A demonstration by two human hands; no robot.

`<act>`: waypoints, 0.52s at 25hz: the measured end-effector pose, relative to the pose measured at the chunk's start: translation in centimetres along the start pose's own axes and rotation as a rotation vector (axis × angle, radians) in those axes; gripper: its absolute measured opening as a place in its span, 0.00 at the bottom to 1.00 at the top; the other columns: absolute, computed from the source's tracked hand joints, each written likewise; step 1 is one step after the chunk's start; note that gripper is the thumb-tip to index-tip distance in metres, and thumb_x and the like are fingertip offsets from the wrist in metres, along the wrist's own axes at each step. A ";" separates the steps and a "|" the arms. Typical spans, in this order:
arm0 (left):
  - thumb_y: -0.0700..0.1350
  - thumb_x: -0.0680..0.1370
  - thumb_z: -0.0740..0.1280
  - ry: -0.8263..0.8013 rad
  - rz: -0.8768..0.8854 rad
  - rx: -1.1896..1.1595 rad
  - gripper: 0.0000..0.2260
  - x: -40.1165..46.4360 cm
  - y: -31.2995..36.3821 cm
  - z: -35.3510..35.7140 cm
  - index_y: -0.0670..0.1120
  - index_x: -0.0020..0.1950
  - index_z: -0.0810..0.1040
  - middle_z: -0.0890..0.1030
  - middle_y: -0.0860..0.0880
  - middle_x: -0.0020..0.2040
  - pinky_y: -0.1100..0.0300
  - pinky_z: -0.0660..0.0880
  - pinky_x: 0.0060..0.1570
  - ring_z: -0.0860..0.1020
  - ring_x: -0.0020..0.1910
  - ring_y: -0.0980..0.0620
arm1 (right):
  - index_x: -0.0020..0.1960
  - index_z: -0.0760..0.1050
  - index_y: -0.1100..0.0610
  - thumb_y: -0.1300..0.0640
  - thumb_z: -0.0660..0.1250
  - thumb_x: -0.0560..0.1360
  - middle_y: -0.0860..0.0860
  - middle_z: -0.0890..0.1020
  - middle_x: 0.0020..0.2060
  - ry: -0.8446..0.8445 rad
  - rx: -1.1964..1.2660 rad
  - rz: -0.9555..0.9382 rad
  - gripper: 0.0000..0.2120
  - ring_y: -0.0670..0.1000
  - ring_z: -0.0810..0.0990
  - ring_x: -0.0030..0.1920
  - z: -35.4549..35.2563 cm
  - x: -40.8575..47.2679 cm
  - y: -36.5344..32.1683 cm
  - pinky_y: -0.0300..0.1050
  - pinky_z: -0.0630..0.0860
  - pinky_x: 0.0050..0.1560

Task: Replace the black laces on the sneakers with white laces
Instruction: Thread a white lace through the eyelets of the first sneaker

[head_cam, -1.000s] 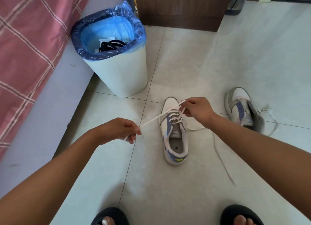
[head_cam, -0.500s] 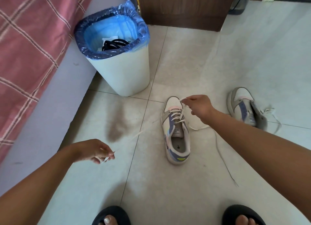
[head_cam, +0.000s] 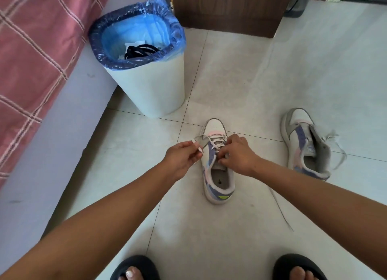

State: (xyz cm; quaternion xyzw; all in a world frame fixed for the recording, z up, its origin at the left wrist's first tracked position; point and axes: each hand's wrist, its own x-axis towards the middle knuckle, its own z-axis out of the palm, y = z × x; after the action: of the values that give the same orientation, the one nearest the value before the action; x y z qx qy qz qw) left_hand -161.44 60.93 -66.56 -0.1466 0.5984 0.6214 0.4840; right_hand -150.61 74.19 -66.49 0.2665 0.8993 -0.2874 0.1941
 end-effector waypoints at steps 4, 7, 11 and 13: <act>0.27 0.73 0.67 0.057 0.064 0.068 0.09 0.7 -0.6 1.5 0.40 0.46 0.75 0.80 0.42 0.44 0.61 0.80 0.43 0.80 0.43 0.47 | 0.55 0.81 0.50 0.51 0.66 0.75 0.55 0.65 0.61 0.064 0.032 0.025 0.10 0.57 0.61 0.63 0.8 -0.3 -0.3 0.45 0.65 0.61; 0.28 0.72 0.69 0.128 0.151 0.242 0.10 1.1 -1.1 1.5 0.41 0.48 0.77 0.80 0.42 0.47 0.55 0.79 0.49 0.80 0.48 0.44 | 0.56 0.81 0.50 0.50 0.66 0.76 0.55 0.65 0.61 0.075 0.044 0.029 0.11 0.57 0.61 0.63 1.1 -0.1 -0.3 0.45 0.65 0.60; 0.31 0.73 0.69 0.168 0.254 0.380 0.08 1.0 -1.5 1.5 0.41 0.49 0.77 0.81 0.43 0.46 0.55 0.79 0.50 0.80 0.46 0.46 | 0.57 0.80 0.49 0.49 0.65 0.76 0.55 0.65 0.61 0.076 0.058 0.031 0.12 0.56 0.61 0.62 1.2 -0.1 -0.2 0.45 0.64 0.59; 0.31 0.74 0.68 0.177 0.270 0.389 0.08 1.0 -1.6 1.8 0.41 0.49 0.77 0.81 0.43 0.46 0.57 0.79 0.48 0.80 0.45 0.47 | 0.58 0.80 0.50 0.49 0.65 0.76 0.55 0.65 0.60 0.081 0.057 0.026 0.12 0.56 0.61 0.62 1.3 -0.2 -0.2 0.45 0.64 0.60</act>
State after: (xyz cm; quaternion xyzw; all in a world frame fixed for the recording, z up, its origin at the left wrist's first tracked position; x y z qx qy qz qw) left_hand -159.99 62.63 -67.86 -0.0232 0.7608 0.5384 0.3616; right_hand -150.34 73.21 -67.28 0.2952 0.8942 -0.2995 0.1538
